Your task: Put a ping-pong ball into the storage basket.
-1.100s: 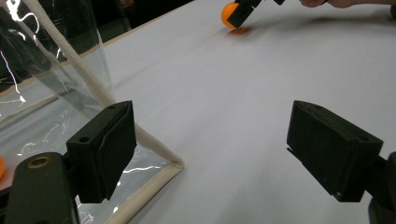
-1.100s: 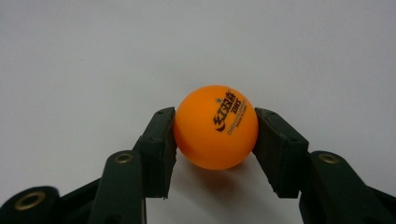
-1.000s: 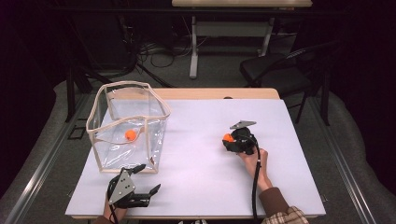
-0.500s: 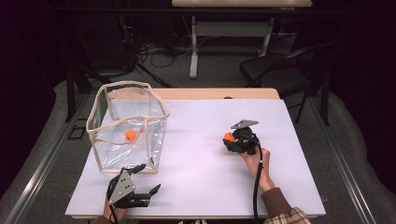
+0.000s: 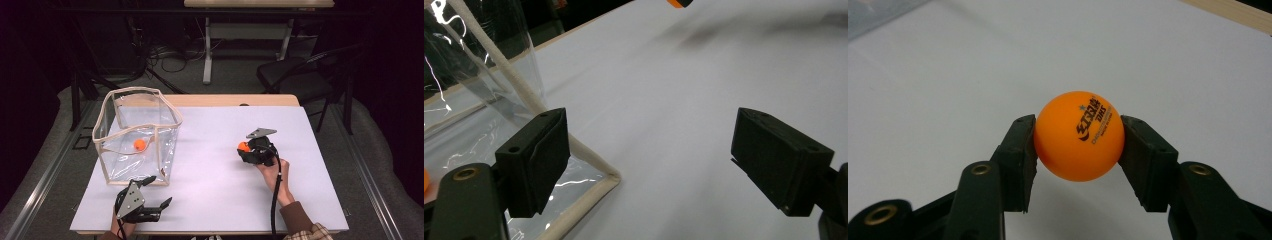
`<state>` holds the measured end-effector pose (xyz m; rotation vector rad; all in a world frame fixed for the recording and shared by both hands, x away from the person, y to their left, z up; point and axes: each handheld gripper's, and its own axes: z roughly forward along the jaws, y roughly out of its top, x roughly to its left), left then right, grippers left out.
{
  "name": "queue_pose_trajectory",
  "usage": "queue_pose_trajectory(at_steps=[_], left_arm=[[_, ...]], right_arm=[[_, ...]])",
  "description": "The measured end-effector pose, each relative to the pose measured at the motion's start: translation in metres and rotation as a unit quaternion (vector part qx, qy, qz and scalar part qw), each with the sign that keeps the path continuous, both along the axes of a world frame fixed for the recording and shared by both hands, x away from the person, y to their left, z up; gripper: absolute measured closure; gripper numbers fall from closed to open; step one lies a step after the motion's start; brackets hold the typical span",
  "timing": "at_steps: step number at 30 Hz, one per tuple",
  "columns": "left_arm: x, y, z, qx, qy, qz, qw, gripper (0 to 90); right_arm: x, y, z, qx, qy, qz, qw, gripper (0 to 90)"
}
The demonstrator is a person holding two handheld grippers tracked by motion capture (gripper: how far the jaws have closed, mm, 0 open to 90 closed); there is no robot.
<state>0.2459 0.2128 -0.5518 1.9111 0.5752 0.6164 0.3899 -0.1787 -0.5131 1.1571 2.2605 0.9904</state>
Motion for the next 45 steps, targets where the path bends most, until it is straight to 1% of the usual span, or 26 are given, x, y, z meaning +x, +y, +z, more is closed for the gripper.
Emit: queue_pose_trajectory(at_steps=[15,24,34,45], left_arm=[[0.000,0.000,0.000,0.001,0.000,0.000,1.0000,15.9],[0.000,0.000,0.000,0.001,0.001,0.000,1.0000,15.9],[0.000,0.000,0.000,0.001,0.000,0.000,1.0000,15.9],[0.000,0.000,0.000,0.001,0.000,0.000,1.0000,15.9]], right_arm=[[-0.006,0.011,0.005,0.001,-0.005,0.019,0.9998,50.6],[-0.009,0.017,0.007,0.005,0.000,0.029,0.9996,50.6],[-0.012,0.023,0.008,0.006,-0.004,0.042,0.9991,50.6],[-0.015,0.030,0.009,0.008,-0.002,0.051,0.9987,50.6]])
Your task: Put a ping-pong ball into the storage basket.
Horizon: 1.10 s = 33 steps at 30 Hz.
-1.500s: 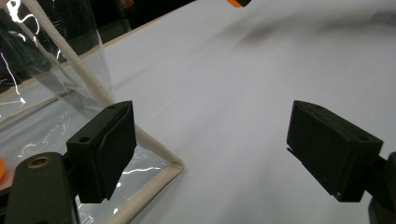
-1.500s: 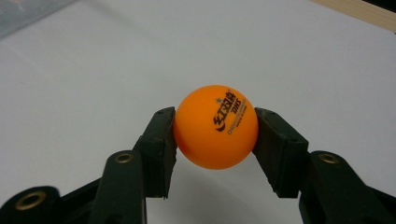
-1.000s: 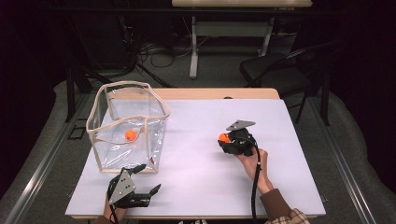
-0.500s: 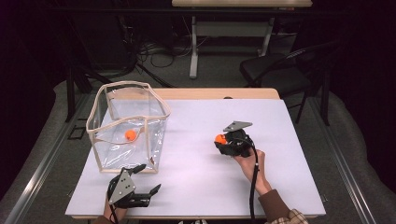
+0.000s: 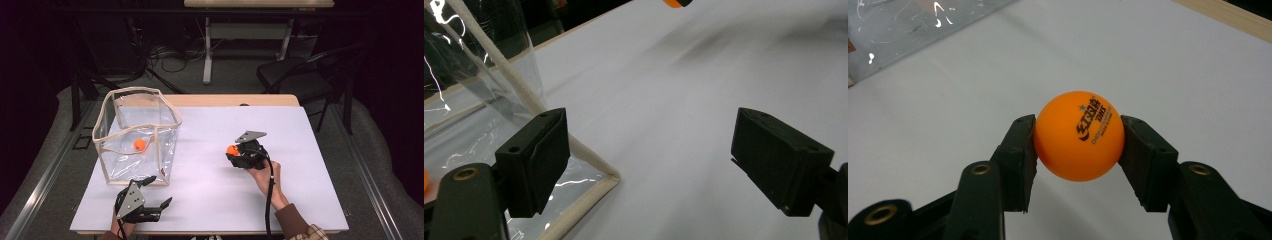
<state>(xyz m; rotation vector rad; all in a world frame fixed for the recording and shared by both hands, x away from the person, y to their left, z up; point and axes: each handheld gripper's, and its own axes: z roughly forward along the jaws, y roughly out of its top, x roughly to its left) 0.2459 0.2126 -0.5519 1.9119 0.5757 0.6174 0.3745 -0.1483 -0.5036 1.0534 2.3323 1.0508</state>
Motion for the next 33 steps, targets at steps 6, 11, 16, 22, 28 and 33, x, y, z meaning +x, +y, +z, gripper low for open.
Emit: queue_pose_trajectory(at_steps=[6,11,16,22,28,33], left_arm=[[0.000,0.000,0.000,0.000,0.000,-0.001,1.0000,15.9],[0.000,0.000,0.000,0.001,0.000,0.000,1.0000,15.9],[0.000,0.000,0.000,0.002,0.001,-0.001,1.0000,15.9],[0.000,0.000,0.000,0.000,0.001,-0.001,1.0000,15.9],[0.000,0.000,0.000,0.001,0.001,0.000,1.0000,15.9],[0.001,-0.001,0.000,0.002,0.001,-0.001,1.0000,15.9]], right_arm=[[-0.001,0.004,0.000,-0.001,-0.001,0.005,1.0000,50.6],[-0.002,0.007,0.001,-0.002,-0.003,0.009,0.9999,50.6],[-0.003,0.012,0.000,-0.005,-0.003,0.015,0.9999,50.6],[-0.004,0.017,0.000,-0.005,-0.005,0.019,0.9998,50.6],[-0.005,0.019,0.001,-0.004,-0.004,0.022,0.9997,50.6],[-0.007,0.023,0.001,-0.006,-0.003,0.025,0.9997,50.6]])
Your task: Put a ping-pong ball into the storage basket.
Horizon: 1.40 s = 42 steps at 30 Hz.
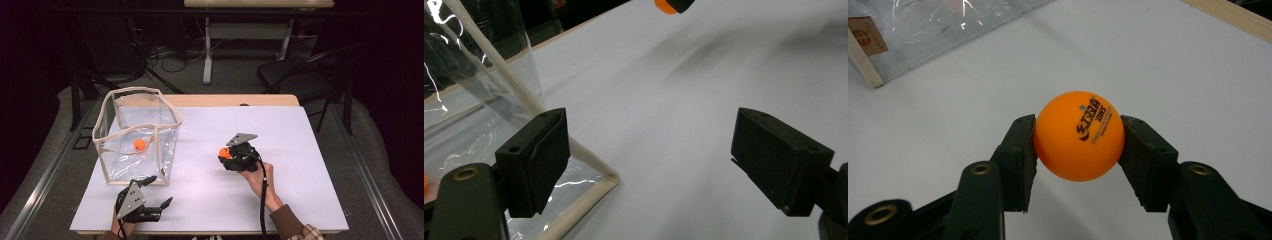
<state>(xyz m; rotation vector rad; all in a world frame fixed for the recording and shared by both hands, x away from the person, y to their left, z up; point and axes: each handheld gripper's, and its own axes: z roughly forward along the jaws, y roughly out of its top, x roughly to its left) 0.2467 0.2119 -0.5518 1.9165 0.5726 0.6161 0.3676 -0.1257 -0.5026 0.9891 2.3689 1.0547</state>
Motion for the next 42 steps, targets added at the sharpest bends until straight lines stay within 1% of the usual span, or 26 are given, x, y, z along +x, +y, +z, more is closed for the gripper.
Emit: queue_pose_trajectory(at_steps=[17,31,36,39,40,42], left_arm=[[0.002,-0.002,0.000,-0.001,0.001,-0.001,1.0000,15.9],[0.002,-0.001,0.000,-0.002,0.000,-0.001,1.0000,15.9],[0.002,-0.001,0.000,0.000,0.000,-0.002,1.0000,15.9],[0.002,-0.001,0.000,-0.002,0.000,-0.001,1.0000,15.9],[0.002,-0.001,0.000,0.000,0.000,-0.001,1.0000,15.9],[0.002,-0.001,0.000,-0.001,0.000,-0.001,1.0000,15.9]], right_arm=[[-0.002,0.008,0.005,0.001,-0.005,0.008,1.0000,50.6],[-0.001,0.015,0.022,-0.006,-0.023,0.018,0.9995,50.6],[-0.001,0.018,0.029,-0.003,-0.021,0.023,0.9995,50.6],[-0.001,0.020,0.033,-0.007,-0.024,0.024,0.9994,50.6],[-0.001,0.020,0.034,-0.008,-0.029,0.026,0.9992,50.6],[-0.001,0.020,0.037,-0.010,-0.032,0.027,0.9991,50.6]])
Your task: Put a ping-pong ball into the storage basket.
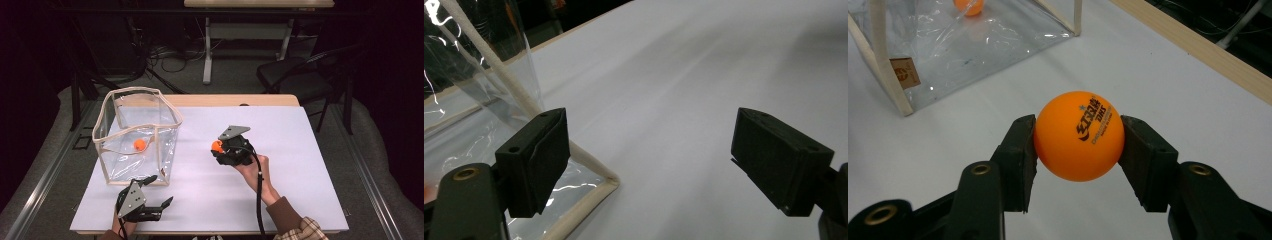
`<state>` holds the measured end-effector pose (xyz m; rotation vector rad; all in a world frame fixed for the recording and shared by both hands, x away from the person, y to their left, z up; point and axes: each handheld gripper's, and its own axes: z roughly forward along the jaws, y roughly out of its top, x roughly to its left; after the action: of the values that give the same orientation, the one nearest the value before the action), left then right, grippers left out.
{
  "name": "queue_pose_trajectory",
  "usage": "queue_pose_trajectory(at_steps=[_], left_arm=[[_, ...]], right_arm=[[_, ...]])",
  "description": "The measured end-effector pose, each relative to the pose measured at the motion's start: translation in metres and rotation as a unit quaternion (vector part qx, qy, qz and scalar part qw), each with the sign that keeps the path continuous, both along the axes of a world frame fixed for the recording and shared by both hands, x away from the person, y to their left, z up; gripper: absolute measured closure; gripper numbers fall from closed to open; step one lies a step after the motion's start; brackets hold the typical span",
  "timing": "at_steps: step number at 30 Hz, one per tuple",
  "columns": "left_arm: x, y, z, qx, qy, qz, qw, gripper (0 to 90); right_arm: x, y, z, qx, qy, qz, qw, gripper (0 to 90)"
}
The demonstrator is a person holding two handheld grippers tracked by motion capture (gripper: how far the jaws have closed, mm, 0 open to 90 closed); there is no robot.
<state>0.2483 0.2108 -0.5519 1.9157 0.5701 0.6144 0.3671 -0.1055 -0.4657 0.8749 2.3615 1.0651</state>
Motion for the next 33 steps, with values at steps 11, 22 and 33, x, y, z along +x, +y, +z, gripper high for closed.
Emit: queue_pose_trajectory(at_steps=[11,22,33], left_arm=[[0.000,0.000,0.000,-0.001,0.000,0.000,1.0000,15.9],[0.000,0.000,0.000,-0.001,0.000,-0.001,1.0000,15.9],[0.000,0.000,0.000,-0.001,0.000,0.000,1.0000,15.9]], right_arm=[[0.002,0.003,0.007,0.000,-0.004,0.001,1.0000,50.6],[0.004,0.006,0.010,-0.002,-0.006,0.003,1.0000,50.6],[0.006,0.008,0.019,-0.001,-0.012,0.003,0.9999,50.6]])
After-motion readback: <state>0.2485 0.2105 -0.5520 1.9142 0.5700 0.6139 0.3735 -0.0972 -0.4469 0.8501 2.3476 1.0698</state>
